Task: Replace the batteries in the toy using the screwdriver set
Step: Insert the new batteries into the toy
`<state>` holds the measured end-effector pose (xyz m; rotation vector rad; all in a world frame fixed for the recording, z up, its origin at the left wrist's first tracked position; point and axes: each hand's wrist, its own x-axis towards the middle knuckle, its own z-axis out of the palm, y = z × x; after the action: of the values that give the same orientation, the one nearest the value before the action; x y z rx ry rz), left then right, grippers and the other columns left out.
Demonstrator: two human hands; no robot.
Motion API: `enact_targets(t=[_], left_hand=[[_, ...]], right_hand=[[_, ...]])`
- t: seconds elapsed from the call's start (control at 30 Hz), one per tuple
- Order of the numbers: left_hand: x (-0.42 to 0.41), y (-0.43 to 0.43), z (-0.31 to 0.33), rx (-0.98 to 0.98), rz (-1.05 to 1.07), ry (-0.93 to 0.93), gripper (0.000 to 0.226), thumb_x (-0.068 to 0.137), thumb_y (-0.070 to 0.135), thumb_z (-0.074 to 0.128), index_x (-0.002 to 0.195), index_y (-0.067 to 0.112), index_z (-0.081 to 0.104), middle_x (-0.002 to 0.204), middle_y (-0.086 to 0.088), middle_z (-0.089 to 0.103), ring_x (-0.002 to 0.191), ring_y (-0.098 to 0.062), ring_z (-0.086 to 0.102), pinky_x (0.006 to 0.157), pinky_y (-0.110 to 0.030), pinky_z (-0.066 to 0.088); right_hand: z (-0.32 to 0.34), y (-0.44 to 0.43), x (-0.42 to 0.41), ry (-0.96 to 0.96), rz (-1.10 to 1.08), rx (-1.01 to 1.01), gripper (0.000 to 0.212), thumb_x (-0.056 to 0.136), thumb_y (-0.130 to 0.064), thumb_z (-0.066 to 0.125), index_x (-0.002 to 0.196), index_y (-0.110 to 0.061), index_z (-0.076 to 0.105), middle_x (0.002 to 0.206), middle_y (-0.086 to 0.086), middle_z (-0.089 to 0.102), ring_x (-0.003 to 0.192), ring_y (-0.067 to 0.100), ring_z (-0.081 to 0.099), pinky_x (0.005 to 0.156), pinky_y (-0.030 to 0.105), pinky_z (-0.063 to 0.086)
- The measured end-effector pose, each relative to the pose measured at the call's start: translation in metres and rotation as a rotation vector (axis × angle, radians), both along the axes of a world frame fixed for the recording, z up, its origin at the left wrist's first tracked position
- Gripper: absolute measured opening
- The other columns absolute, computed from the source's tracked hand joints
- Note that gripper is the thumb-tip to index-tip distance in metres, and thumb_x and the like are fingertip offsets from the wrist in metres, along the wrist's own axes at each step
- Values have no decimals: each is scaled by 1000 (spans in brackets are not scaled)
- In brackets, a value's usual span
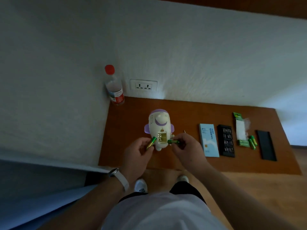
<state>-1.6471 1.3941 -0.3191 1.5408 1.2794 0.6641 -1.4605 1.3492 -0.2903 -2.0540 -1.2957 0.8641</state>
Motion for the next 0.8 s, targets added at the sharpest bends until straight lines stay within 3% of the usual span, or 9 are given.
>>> enact_targets(t=[0.13,0.4,0.53,0.6,0.7,0.8], left_hand=[[-2,7,1,33,-18,27,27,91,13,70,93,38,60,89,17,65,84,7,60,68,-10,47],[9,15,4,-9,12,-54,18,87,9,72,90,24,62,84,9,65,74,8,60,64,-10,48],[12,18,1,-47,26,-66,15,87,9,72,87,5,58,83,5,65,71,3,58,60,-11,48],[15,20,1,-40,11,-62,13,88,8,71,87,8,58,86,7,64,74,7,59,63,-11,48],[21,24,1,-45,-37,-95,23,93,8,67,107,25,60,104,12,64,91,14,59,76,-10,51],[26,27,-1,-36,-57,-95,32,97,9,60,124,27,59,113,19,61,102,17,57,88,-9,50]], right_hand=[[-2,3,-5,-21,-12,17,19,90,-19,67,107,-25,63,95,-13,60,82,1,57,65,12,45],[-7,11,-3,-40,1,57,20,89,-18,67,109,-20,65,96,-7,61,79,3,55,63,11,41],[-7,12,-2,-32,6,64,19,89,-19,68,108,-21,64,96,-9,60,81,3,55,64,12,43],[-6,12,-1,-39,11,62,21,89,-19,68,110,-21,64,97,-10,60,82,3,56,65,13,45],[-5,15,2,-45,17,78,21,90,-19,67,110,-20,64,98,-9,61,82,3,56,66,13,46],[-4,19,3,-68,51,84,21,90,-19,67,111,-20,64,99,-9,59,83,2,55,66,12,46]])
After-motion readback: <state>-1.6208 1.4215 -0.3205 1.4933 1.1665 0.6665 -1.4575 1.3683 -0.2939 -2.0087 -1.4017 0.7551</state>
